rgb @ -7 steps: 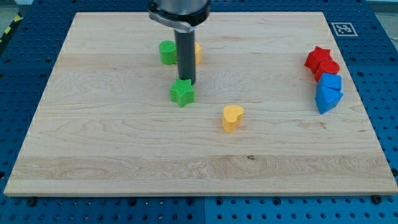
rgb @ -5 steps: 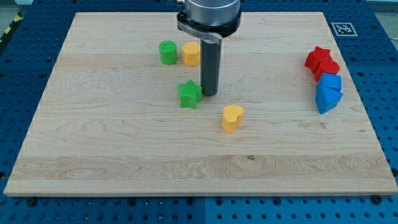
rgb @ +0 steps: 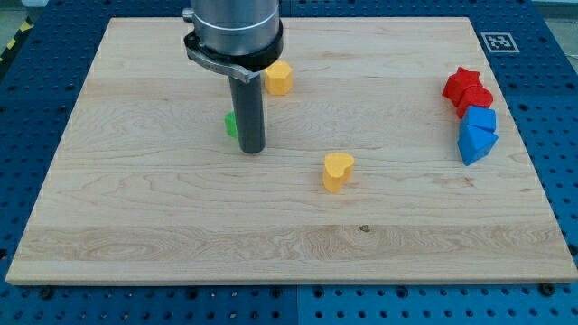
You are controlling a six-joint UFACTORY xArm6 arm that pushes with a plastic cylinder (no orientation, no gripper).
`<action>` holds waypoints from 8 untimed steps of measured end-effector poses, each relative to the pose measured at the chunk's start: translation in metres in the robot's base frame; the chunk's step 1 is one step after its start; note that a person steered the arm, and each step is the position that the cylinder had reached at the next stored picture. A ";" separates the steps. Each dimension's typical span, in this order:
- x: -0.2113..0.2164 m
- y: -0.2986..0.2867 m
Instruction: Slide the green star left side of the green circle
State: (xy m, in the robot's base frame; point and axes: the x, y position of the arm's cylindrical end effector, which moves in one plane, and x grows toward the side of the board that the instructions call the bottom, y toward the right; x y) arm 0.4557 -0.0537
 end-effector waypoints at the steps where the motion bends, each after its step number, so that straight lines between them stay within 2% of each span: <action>1: 0.000 0.003; 2: -0.001 0.020; 4: -0.044 -0.026; 7: -0.013 -0.030; 8: -0.029 -0.044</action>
State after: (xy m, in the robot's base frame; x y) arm 0.4266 -0.0980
